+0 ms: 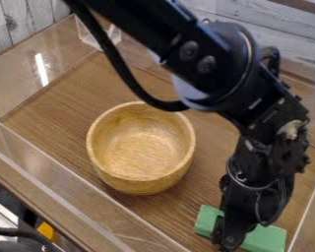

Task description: Put the green block in the brown bowl

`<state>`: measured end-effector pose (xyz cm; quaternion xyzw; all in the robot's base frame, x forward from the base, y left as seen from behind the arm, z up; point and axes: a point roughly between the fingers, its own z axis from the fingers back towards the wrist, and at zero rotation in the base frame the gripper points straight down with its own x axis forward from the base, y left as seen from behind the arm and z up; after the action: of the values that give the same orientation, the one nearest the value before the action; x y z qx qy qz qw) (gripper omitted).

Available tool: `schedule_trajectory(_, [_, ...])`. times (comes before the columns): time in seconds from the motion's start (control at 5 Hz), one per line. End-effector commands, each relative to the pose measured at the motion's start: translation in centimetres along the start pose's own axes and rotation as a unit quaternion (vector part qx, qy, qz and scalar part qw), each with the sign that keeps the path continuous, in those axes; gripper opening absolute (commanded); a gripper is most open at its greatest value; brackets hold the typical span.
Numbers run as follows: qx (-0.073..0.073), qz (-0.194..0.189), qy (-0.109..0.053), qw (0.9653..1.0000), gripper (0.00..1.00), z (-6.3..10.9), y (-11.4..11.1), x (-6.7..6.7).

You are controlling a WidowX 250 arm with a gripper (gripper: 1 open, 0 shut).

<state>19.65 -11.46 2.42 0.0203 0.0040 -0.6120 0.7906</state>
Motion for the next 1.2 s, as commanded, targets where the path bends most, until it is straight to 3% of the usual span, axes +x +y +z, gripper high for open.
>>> schedule_trajectory(0.0, [0.007, 0.003, -0.005, 1.0, 0.0, 0.14, 0.48, 0.15])
schedule_trajectory(1.0, [0.004, 0.008, -0.003, 1.0, 0.0, -0.49, 0.71, 0.28])
